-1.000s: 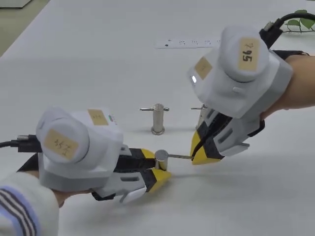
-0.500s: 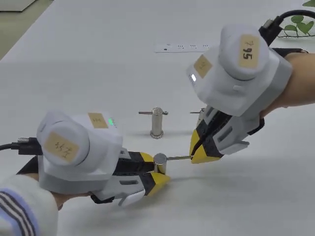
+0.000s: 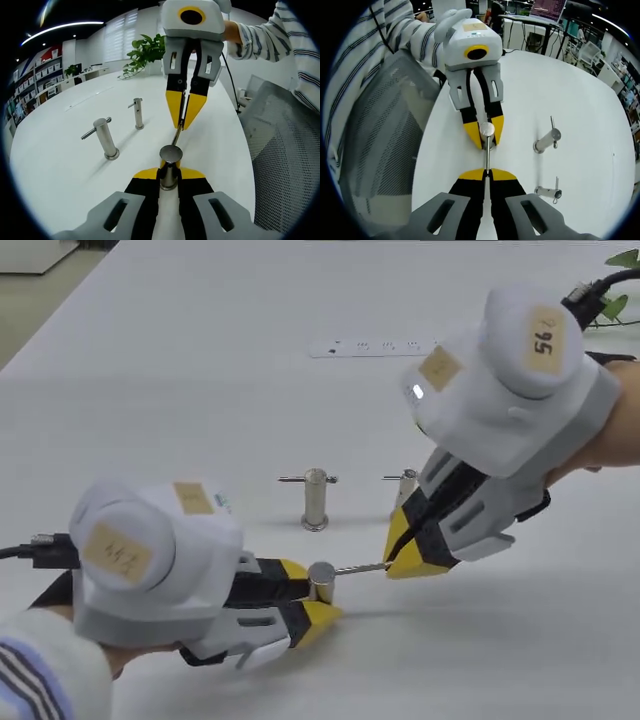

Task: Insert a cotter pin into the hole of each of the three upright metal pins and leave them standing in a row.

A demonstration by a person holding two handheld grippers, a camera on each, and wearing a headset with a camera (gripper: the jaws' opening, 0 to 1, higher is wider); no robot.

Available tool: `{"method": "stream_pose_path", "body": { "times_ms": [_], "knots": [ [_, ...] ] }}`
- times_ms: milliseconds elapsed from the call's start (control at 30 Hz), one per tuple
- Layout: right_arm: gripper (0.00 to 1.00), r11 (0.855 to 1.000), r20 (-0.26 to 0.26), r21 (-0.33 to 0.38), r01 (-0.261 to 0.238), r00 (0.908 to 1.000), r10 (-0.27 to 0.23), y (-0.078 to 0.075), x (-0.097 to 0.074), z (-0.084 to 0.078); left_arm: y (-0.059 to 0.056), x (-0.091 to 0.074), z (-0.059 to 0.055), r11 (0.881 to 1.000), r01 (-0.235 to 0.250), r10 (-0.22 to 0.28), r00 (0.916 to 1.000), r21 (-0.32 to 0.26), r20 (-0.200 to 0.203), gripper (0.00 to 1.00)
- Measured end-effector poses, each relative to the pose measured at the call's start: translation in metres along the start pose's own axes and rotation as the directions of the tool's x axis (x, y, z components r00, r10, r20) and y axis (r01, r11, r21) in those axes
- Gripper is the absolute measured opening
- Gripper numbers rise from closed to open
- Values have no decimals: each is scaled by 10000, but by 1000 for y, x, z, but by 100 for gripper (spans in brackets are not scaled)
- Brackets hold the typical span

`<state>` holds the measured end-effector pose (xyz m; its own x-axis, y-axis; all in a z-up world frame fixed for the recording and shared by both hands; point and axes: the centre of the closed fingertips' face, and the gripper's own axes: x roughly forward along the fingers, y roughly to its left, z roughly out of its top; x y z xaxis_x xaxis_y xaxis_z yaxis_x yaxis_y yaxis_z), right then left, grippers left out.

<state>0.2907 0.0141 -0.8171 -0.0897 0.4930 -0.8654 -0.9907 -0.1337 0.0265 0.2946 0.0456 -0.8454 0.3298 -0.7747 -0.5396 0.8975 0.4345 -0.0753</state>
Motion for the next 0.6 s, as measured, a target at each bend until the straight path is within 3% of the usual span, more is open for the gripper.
{"method": "stream_pose_path", "body": {
  "times_ms": [467, 600],
  "knots": [
    [3, 9997, 646, 229, -28, 9979, 13, 1, 1, 2, -1, 0, -1, 9999, 13, -14, 9999, 116, 123, 11],
    [3, 9977, 720, 678, -56, 9974, 7, 0, 3, 1, 0, 0, -1, 9997, 19, -22, 9999, 235, 100, 11]
  ]
}}
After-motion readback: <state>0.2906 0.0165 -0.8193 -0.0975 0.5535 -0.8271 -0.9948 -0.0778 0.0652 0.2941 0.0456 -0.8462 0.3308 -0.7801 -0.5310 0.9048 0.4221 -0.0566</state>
